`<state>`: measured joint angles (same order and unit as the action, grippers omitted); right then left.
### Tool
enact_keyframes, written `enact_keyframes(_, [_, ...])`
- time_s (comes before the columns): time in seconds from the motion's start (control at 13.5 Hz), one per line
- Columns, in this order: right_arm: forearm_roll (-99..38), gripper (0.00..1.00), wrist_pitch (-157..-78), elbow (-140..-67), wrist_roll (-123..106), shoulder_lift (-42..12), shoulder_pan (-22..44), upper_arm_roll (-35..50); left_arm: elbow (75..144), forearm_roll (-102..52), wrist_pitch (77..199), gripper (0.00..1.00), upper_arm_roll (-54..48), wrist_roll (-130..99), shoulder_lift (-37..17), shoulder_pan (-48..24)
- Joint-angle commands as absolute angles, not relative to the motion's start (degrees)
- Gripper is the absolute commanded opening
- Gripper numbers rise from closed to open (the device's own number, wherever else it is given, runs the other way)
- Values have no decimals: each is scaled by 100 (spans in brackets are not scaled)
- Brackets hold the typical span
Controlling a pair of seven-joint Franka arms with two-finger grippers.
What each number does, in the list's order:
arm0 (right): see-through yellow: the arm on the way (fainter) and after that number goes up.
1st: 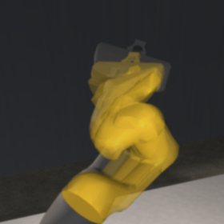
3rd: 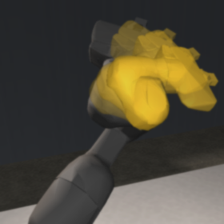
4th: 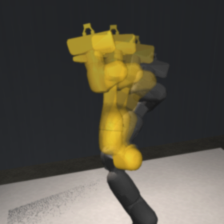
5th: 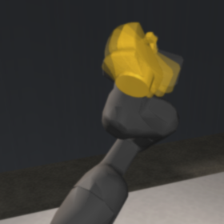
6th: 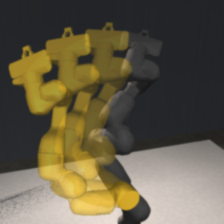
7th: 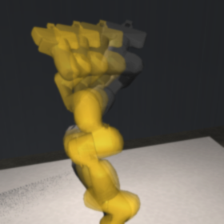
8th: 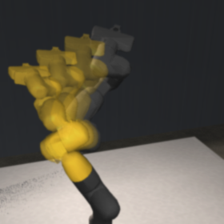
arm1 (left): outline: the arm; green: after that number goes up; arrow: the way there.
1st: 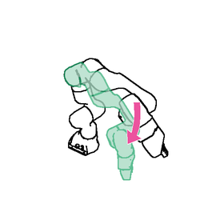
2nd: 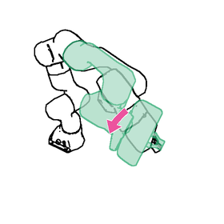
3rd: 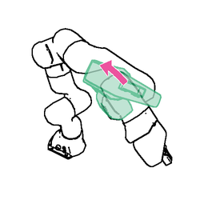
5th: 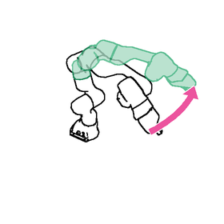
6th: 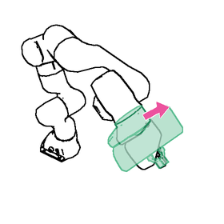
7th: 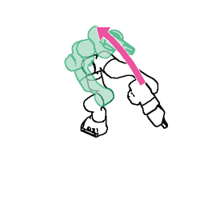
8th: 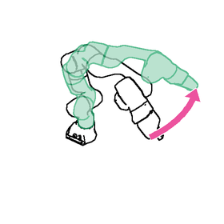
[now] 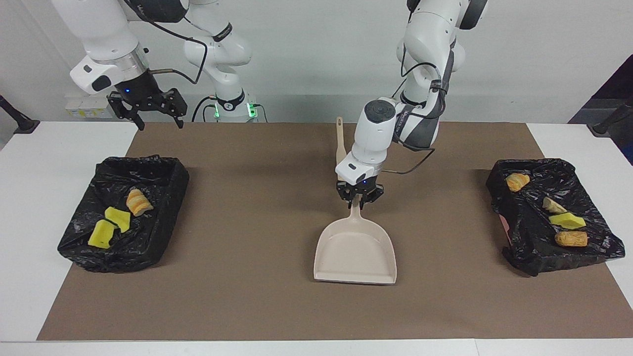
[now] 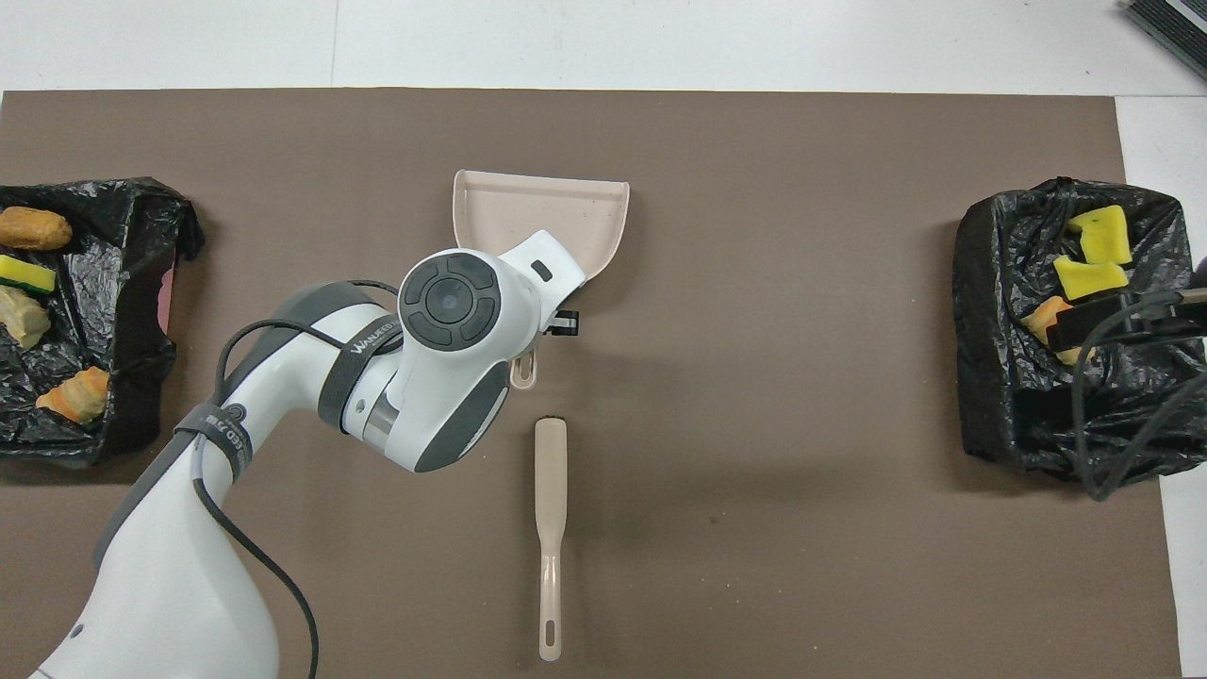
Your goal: Sweep and dump trash in bin
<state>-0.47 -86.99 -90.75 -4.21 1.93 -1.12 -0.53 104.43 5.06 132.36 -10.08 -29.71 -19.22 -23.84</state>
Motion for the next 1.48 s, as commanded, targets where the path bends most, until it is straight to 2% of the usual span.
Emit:
enact_keyframes(0.0, [-35,100,-8833,-9246,-483,334,-149,-35,10758,404,13464,0,-914,-3111,-1810,-2531])
enact_keyframes(0.07, [-35,100,-8833,-9246,-475,325,-141,-35,10758,404,13569,4,-914,-3094,-1906,-2601])
enact_keyframes(0.15, [-35,100,-8833,-9246,-483,334,-149,-35,10714,404,13570,29,-914,-3085,-1916,-2602])
enact_keyframes(0.22, [-35,100,-8833,-9246,-483,334,-141,-35,10653,404,13509,79,-914,-3085,-1916,-2532])
enact_keyframes(0.3, [-35,100,-8833,-9246,-483,334,-141,-35,10618,387,13483,100,-914,-3102,-1890,-2505])
enact_keyframes(0.67, [-35,100,-8833,-9246,-483,334,-149,-35,10485,404,12753,100,-835,-2910,-1451,-2119])
enact_keyframes(1.11, [-35,100,-8833,-9246,-483,334,-141,-35,10494,396,11499,100,-852,-751,-476,-829])
enact_keyframes(1.41, [-35,100,-8833,-9246,-483,334,-149,-35,10459,387,10838,100,-818,-106,8,-344])
